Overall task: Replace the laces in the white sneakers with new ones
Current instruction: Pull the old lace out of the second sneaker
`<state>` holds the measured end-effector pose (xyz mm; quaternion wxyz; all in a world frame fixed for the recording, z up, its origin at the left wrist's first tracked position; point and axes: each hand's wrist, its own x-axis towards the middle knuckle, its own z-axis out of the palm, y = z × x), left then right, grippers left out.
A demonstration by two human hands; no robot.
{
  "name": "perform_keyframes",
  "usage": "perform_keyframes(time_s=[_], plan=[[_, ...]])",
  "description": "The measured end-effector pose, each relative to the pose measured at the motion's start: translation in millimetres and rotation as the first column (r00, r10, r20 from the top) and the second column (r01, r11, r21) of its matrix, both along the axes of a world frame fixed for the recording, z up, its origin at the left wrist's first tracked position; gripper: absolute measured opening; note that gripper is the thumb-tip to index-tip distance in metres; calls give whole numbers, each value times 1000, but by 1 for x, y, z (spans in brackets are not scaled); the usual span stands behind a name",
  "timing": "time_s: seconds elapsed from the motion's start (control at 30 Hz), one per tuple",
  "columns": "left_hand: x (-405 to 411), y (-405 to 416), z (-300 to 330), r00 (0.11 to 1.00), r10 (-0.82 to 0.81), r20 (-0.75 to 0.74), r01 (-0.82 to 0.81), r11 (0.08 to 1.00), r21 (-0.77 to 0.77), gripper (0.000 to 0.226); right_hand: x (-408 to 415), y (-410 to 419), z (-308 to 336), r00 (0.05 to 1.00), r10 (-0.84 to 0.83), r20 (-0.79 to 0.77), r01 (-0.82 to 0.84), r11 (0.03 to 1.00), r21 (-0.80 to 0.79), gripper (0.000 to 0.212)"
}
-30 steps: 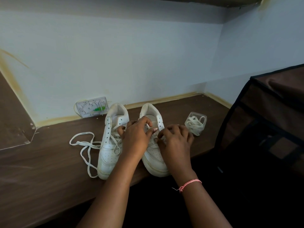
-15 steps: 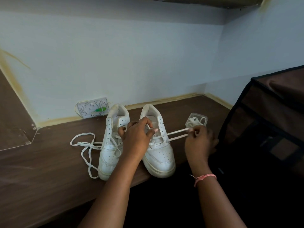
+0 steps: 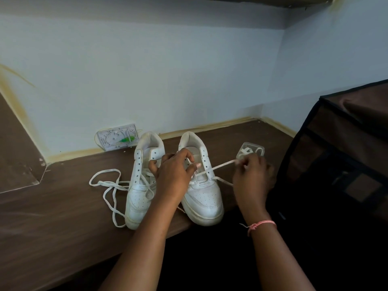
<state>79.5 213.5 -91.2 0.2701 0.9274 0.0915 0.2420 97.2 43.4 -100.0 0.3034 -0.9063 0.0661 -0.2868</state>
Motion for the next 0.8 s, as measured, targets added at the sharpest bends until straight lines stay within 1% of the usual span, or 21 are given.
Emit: perform_keyframes(time_s=[0.03, 0.1, 0.17, 0.2, 0.23, 0.3, 0.37, 0.4, 0.47, 0.5, 0.53, 0.57, 0.6, 0.67, 0.73, 0.8], plan=[[0, 0, 0, 1000, 1, -5, -1, 1000, 0, 17, 1, -5, -1, 1000, -11, -14, 11, 1000, 8, 13], [0, 0, -1, 1000, 4, -2, -4, 1000, -6, 17, -2, -2, -5, 994, 102, -34, -103, 995, -14, 20], [0, -2, -1, 1000, 0, -1, 0, 1000, -7, 18, -7, 10, -8, 968, 248, -29, -249, 961, -120, 28], [0, -2, 0, 1000, 0, -3, 0, 1000, -4, 18, -10, 19, -10, 955, 294, -34, -295, 937, -185, 29], [-1, -2, 0, 1000, -2, -8, 2, 1000, -1, 18, -12, 26, -12, 944, 326, -45, -327, 920, -215, 27], [-1, -1, 1, 1000, -6, -10, 6, 1000, 3, 18, -12, 32, -11, 937, 344, -57, -349, 915, -203, 16], [0, 0, 0, 1000, -11, -4, 11, 1000, -2, 18, -7, 26, -8, 954, 298, -38, -300, 942, -147, 9], [0, 0, -1, 1000, -11, -2, 11, 1000, -5, 18, -4, 19, -6, 970, 241, -11, -241, 965, -99, 8], [1, 1, -2, 1000, -7, 1, 7, 1000, -8, 17, 3, 2, -3, 998, 62, 26, -63, 998, 18, 9], [1, 1, -2, 1000, -5, 5, 5, 1000, -4, 17, 5, -4, -3, 1000, -8, 6, 8, 998, 56, 12], [1, 1, -2, 1000, -3, 9, 3, 1000, 1, 17, 5, -6, -5, 999, -28, -27, 30, 998, 61, 16], [1, 1, -2, 1000, -2, 12, 2, 1000, 1, 17, 3, -4, -7, 999, 11, -52, -9, 999, 43, 20], [0, 1, -2, 1000, -4, 15, 4, 1000, -3, 18, 0, 1, -8, 994, 91, -61, -91, 996, 7, 25], [0, -1, -1, 1000, -8, 17, 8, 1000, -5, 18, -6, 16, -12, 961, 263, -87, -271, 959, -89, 32], [0, -1, -1, 1000, -7, 11, 7, 1000, -7, 18, -6, 26, -14, 932, 342, -121, -357, 925, -128, 25], [1, 0, -2, 1000, -2, 10, 3, 1000, -15, 18, -3, 23, -11, 940, 327, -96, -336, 937, -95, 14]])
